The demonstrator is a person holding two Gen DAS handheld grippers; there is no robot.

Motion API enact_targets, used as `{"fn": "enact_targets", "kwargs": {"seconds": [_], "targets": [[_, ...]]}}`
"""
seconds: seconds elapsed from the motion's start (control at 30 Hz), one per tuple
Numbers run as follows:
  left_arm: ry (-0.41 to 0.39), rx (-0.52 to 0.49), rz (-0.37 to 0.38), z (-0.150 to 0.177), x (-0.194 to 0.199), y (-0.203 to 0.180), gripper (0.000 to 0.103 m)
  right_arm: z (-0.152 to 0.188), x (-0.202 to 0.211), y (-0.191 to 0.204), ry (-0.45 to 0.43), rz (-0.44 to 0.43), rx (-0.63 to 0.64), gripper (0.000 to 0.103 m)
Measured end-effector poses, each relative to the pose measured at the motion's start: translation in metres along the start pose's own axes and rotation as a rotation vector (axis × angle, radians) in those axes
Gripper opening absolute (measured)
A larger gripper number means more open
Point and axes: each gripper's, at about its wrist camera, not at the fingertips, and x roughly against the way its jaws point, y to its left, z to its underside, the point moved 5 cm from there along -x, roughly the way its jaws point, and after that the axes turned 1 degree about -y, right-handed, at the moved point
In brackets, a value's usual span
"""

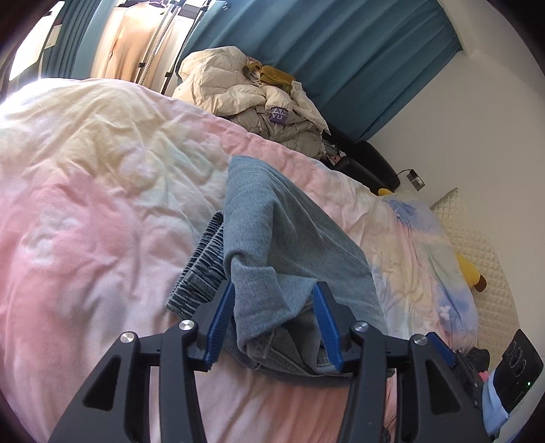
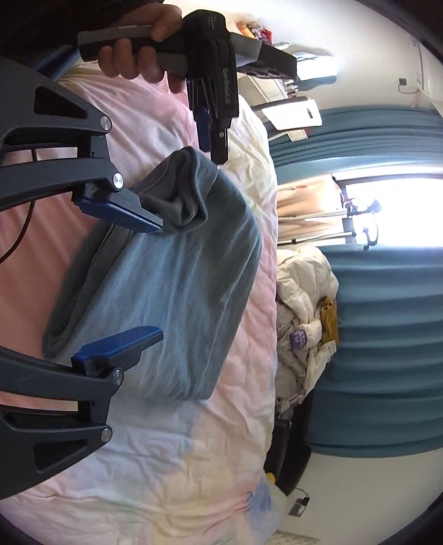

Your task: Fold clothes

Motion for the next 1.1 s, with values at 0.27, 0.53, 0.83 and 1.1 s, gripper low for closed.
{"fn": "enact_targets", "kwargs": {"seconds": [0.27,0.53,0.83,1.1], "targets": [[0.062,-0.159,-0.201,0.029,-0.016,-0.007,0.049,0.008,-0.017,-0.025,0.043,-0.025,-0.133,0.058],[0.076,-0.156,-0.309,0.029,-0.039,0.01,0.049,0.016,-0.034,-0.035,0.083,-0.005,-0.197,0.058],[-0.048,-0.018,-0.291,0.014,-0.016,0.019,0.049,0.011,-0.051,0.033,0.031,-0.15,0.018,0.058],[-0.039,0.014,-0.33,0.011,-0.017,0.029,0.049,0.02,-0.089,0.095,0.061,-0.214,0.229,0.058]]}}
